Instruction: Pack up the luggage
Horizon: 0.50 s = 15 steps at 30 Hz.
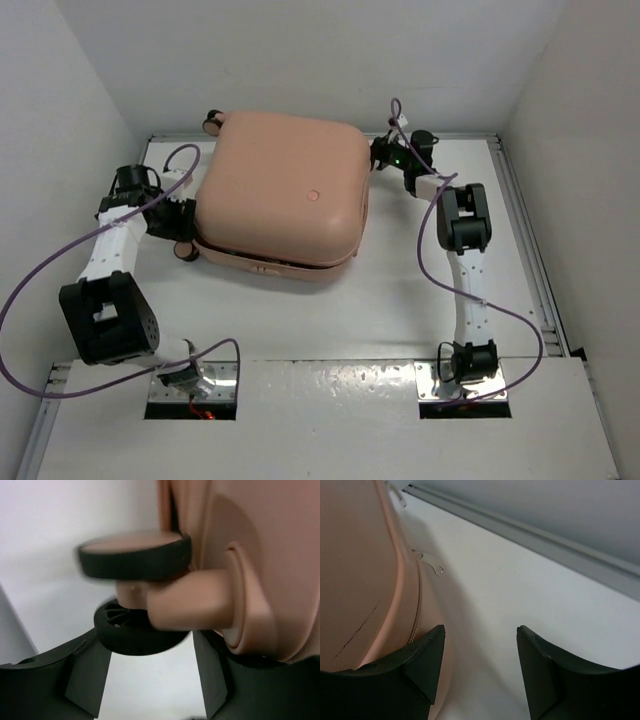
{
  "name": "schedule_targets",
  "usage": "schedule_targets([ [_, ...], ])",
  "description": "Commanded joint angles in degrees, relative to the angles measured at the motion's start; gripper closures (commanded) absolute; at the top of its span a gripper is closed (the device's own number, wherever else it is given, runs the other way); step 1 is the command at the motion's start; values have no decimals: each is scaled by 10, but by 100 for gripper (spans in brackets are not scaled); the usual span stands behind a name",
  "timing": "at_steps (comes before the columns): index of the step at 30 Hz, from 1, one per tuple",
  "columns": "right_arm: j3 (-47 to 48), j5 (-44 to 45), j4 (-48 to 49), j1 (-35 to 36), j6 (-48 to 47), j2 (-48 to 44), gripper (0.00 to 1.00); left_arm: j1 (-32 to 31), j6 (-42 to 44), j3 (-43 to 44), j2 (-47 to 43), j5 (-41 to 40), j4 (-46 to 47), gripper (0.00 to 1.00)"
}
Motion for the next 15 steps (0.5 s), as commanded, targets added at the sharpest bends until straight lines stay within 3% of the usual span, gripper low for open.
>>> schedule_targets([
  [1, -62, -181, 71, 40, 6, -96, 39, -58, -91, 7, 56, -3, 226, 31],
  [9, -220, -329, 115, 36, -22, -217, 44, -140, -114, 100, 207, 3, 351, 31],
  [15, -381, -368, 178, 43, -29, -323, 45, -163, -126, 186, 281, 8, 358, 26],
])
